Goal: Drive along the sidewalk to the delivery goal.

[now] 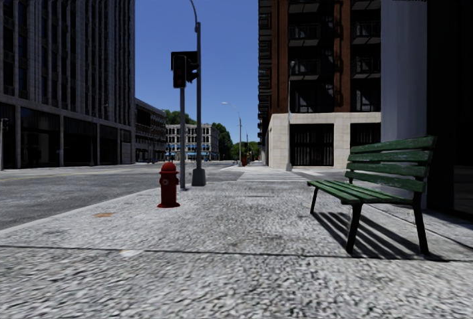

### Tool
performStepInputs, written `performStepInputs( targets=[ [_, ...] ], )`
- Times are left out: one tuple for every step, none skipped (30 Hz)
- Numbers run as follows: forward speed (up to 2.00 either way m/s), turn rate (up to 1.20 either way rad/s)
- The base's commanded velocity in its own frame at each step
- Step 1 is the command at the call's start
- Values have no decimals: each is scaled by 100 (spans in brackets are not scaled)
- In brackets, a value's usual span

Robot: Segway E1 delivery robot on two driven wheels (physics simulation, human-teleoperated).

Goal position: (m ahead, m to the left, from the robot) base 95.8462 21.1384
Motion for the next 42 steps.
performStepInputs(
  targets=[
    [200,0],
    [200,0],
    [200,0],
    [200,0],
    [200,0],
    [200,0],
    [200,0],
    [200,0],
    [200,0],
    [200,0],
    [200,0],
    [200,0],
    [200,0],
    [200,0],
    [200,0],
    [200,0],
    [200,0],
    [200,0],
    [200,0],
    [200,0],
    [200,0],
    [200,0],
    [200,0],
    [200,0],
    [200,0],
    [200,-31],
    [200,-46],
    [200,-46],
    [200,-74],
    [200,-94],
    [200,-100],
    [200,-98],
    [200,-98],
    [200,0],
    [200,0],
    [200,0],
    [200,0],
    [200,0],
    [200,0],
    [200,0],
    [200,0],
    [200,0]
  ],
)
